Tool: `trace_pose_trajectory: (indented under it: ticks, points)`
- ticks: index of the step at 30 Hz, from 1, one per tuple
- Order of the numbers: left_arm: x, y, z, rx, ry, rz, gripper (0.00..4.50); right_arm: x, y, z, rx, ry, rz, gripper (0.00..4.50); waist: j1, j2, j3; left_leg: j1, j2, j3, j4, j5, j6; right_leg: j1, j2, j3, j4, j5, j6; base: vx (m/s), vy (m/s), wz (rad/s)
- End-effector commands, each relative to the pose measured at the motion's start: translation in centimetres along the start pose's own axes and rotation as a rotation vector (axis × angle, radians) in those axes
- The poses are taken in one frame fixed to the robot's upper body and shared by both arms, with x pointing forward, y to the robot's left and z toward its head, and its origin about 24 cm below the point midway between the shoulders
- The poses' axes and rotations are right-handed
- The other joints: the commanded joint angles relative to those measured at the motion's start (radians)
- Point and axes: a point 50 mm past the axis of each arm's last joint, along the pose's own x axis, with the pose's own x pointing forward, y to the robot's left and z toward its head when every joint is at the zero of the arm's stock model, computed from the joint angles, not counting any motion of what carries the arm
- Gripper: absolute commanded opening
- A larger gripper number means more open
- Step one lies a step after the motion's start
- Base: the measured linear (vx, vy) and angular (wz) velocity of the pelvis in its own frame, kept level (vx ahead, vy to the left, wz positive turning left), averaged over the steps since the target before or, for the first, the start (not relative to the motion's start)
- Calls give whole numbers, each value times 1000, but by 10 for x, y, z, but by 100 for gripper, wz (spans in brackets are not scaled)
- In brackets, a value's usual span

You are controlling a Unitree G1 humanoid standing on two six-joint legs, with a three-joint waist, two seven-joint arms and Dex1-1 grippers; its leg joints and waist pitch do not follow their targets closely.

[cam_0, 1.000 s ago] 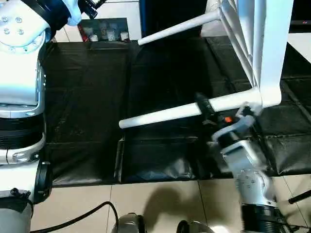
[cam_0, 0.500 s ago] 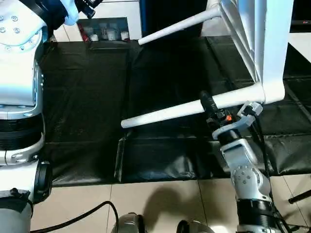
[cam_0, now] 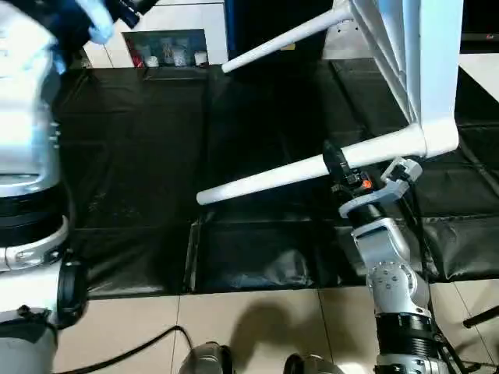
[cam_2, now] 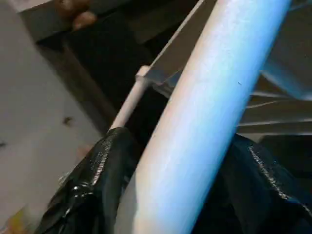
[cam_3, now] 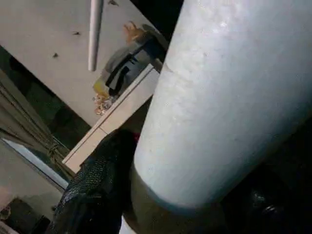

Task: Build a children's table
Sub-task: Flip table

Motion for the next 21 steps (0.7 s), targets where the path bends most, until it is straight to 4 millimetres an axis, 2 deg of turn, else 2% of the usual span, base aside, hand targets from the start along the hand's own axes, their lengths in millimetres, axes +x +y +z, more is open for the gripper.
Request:
trace_pose_trajectory:
  ticks: [1,2,3,4,5,6,7,10,11,13,14,15,16,17,18,20,21]
  points:
    - [-6,-15,-20,-57,66,-139,349,3,-2,13,-110,-29,-36,216,-3,-13,-78,21,108,-55,-72,-155,50,48,-158,86,-92,-349,-115,0,0,0]
    - [-7,-15,-20,-57,68,-141,349,4,-2,13,-111,-29,-36,216,-6,-14,-77,18,107,-55,-72,-145,53,49,-157,87,-92,-352,-112,0,0,0]
    - [-13,-15,-25,-58,80,-160,358,4,-1,13,-116,-29,-35,216,-4,-11,-79,22,105,-53,-71,-145,54,47,-155,86,-94,-365,-106,0,0,0]
    - [-13,-15,-25,-58,80,-160,383,4,-1,13,-116,-29,-35,216,-5,-11,-78,20,105,-53,-71,-144,55,48,-156,86,-94,-370,-105,0,0,0]
    - [-22,-8,-32,-70,114,-127,388,4,0,14,-145,-19,-21,216,-4,-10,-80,22,105,-53,-71,-145,55,47,-153,85,-94,-382,-99,0,0,0]
    - [-28,-3,-36,-75,129,-97,388,4,1,15,-164,-12,-12,216,-7,-10,-80,18,105,-54,-73,-149,54,49,-153,83,-93,-390,-93,0,0,0]
    - [-33,2,-38,-78,139,-69,396,4,2,15,-176,-7,-7,216,-8,-9,-79,22,105,-53,-74,-156,54,45,-150,83,-96,-401,-89,0,0,0]
    - [-57,16,-46,-105,167,5,433,5,4,18,-213,-1,12,216,-13,-7,-81,24,102,-53,-74,-179,43,43,-149,83,-101,-450,-66,0,0,0]
    - [-57,16,-46,-105,167,5,436,5,4,18,-213,-1,12,216,-13,-6,-82,26,103,-54,-75,-180,42,42,-149,83,-100,-448,-65,0,0,0]
    - [-75,19,-55,-128,218,44,446,5,6,19,-245,12,40,216,-11,0,-86,30,109,-55,-76,-178,41,39,-149,85,-97,-416,-73,0,0,0]
    - [-81,18,-58,-134,236,48,449,5,7,19,-255,17,47,216,-15,-1,-88,21,110,-58,-79,-165,46,45,-145,82,-89,-376,-83,0,0,0]
    - [-87,17,-61,-146,255,54,449,5,7,19,-267,22,55,216,-15,-2,-91,25,112,-55,-77,-151,54,40,-146,84,-86,-332,-95,0,0,0]
    - [-87,17,-61,-146,255,54,450,5,7,19,-267,22,55,216,-16,-1,-90,23,112,-55,-76,-145,56,42,-148,85,-83,-318,-104,0,0,0]
    - [-96,15,-66,-154,286,73,450,6,7,20,-284,27,64,216,-13,0,-91,24,110,-52,-74,-143,60,41,-149,85,-84,-314,-111,0,0,0]
    - [-100,13,-68,-156,298,78,450,6,7,21,-292,29,67,216,-17,-6,-88,18,109,-51,-75,-141,64,45,-150,86,-85,-315,-114,0,0,0]
    - [-107,6,-71,-161,321,77,450,6,7,24,-303,33,77,216,-14,-5,-85,20,106,-50,-73,-148,70,43,-150,86,-91,-350,-108,0,0,0]
    - [-107,2,-71,-169,321,71,450,7,7,25,-309,34,80,216,-10,-9,-85,23,105,-49,-72,-151,70,44,-152,86,-95,-392,-99,0,0,0]
